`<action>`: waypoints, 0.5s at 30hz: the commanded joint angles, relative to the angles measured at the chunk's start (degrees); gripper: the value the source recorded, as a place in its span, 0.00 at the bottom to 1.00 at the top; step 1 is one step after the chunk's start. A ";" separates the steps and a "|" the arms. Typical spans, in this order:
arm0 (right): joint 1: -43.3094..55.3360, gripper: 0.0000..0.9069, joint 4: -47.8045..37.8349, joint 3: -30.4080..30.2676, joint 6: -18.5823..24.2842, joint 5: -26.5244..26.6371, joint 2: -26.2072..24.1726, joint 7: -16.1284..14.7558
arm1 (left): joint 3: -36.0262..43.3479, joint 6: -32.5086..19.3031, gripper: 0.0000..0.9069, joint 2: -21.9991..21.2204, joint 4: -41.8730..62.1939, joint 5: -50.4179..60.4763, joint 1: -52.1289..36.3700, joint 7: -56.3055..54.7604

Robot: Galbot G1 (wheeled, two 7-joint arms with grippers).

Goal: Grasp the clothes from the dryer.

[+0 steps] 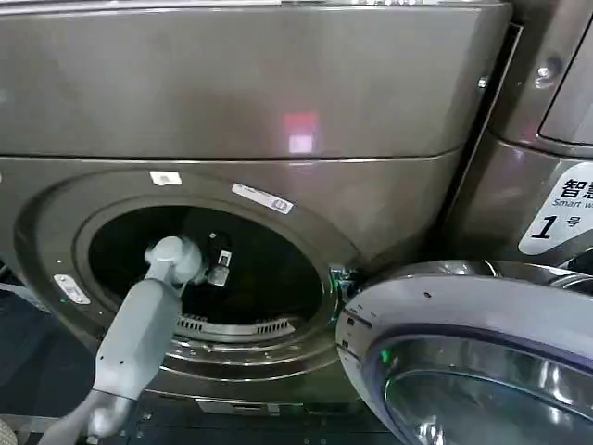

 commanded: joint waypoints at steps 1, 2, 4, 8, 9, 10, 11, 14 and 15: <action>0.27 1.00 0.31 -0.54 0.02 0.00 0.11 0.01 | -0.50 6.01 0.00 -2.60 -0.91 -14.31 -3.46 -21.30; 0.33 1.00 0.34 -0.63 0.01 -0.01 0.12 0.01 | -0.65 7.03 0.00 -3.22 -0.92 -15.55 -3.80 -23.53; 0.44 1.00 0.39 -0.85 0.05 -0.08 0.15 -0.13 | -1.29 10.53 0.00 -5.18 -0.97 -18.69 -4.63 -30.21; 0.27 1.00 1.04 -1.35 -0.18 0.27 0.36 -0.70 | -2.63 14.88 0.00 -8.02 -1.76 -21.89 -4.67 -39.18; 0.21 1.00 1.16 -1.51 -0.16 0.30 0.26 -0.81 | -2.95 16.78 0.00 -8.75 -2.02 -22.04 -4.51 -42.52; 0.15 1.00 1.32 -1.64 -0.20 0.43 0.19 -0.70 | -3.76 18.60 0.00 -9.86 -2.59 -24.32 -4.25 -45.66; 0.07 1.00 1.64 -1.83 -0.38 0.52 0.18 -0.79 | -4.36 20.81 0.00 -10.77 -3.63 -26.55 -3.47 -48.87; 0.32 1.00 2.28 -2.37 0.05 0.45 0.03 -0.59 | -5.23 24.42 0.00 -12.82 -5.72 -30.54 -1.73 -55.17; 0.39 1.00 2.36 -2.53 0.15 0.45 0.00 -0.52 | -5.61 24.98 0.00 -13.54 -6.42 -32.09 -0.79 -58.01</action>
